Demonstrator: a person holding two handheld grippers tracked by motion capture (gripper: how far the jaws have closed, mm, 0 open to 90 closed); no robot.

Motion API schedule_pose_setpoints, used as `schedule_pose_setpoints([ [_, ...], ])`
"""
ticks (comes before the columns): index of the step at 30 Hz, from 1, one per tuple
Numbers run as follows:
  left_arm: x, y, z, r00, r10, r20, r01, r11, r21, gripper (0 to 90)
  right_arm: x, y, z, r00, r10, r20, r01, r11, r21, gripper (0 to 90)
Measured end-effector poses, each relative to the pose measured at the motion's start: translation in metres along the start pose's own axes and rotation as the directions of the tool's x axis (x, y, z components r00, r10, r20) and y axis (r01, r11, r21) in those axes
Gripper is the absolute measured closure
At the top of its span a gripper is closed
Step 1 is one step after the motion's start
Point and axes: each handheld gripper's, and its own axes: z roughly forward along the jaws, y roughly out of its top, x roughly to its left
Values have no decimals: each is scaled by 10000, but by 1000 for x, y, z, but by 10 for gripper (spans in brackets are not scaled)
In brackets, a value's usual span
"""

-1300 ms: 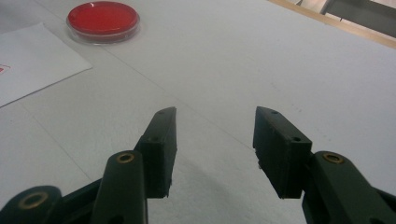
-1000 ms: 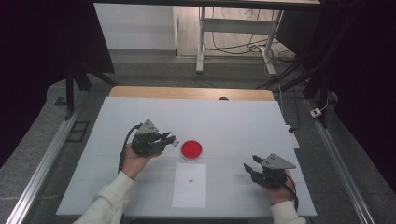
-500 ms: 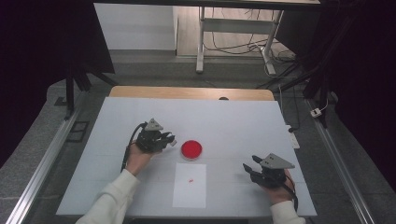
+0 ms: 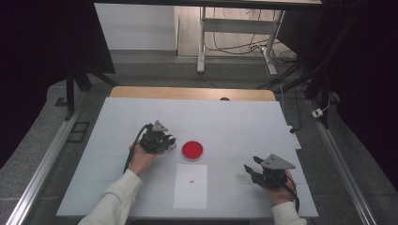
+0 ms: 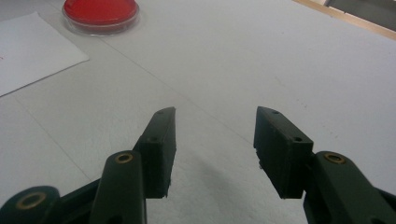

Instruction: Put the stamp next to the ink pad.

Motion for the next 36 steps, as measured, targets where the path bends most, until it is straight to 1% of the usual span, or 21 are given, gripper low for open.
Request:
schedule_pose_setpoints([
  [3,1,0,3,10000,-39,-52,39,10000,90,750,0,0,0,10000,5,-22,-5,10000,-24,486],
  [5,2,0,4,9999,-104,-8,104,9999,55,748,0,0,1,10000,0,-33,0,10000,-12,486],
  [16,3,-1,6,9998,-171,66,171,9999,16,732,0,0,0,10000,-9,-23,9,10000,-1,485],
  [18,3,-1,5,9998,-201,94,201,9998,-4,710,0,0,0,10000,8,-4,-8,10000,11,484],
  [20,4,0,4,9996,-216,159,218,9997,-115,685,0,0,0,10000,-4,-4,4,10000,6,484],
  [21,4,0,3,9996,-244,128,247,9995,-205,665,0,0,0,10000,-3,-21,3,10000,-1,484],
  [26,3,1,-3,9992,-397,82,402,9965,-732,508,0,0,0,10000,-3,-34,3,10000,-37,483],
  [29,3,1,-8,9989,-452,136,463,9941,-976,444,0,0,0,10000,12,-51,-12,10000,-47,481],
  [32,2,1,-14,9987,-474,201,494,9918,-1177,410,0,0,0,10000,10,-68,-11,10000,-56,478],
  [36,0,-1,-23,9987,-332,387,379,9910,-1283,385,-1,0,0,10000,-15,-57,15,10000,-44,477],
])
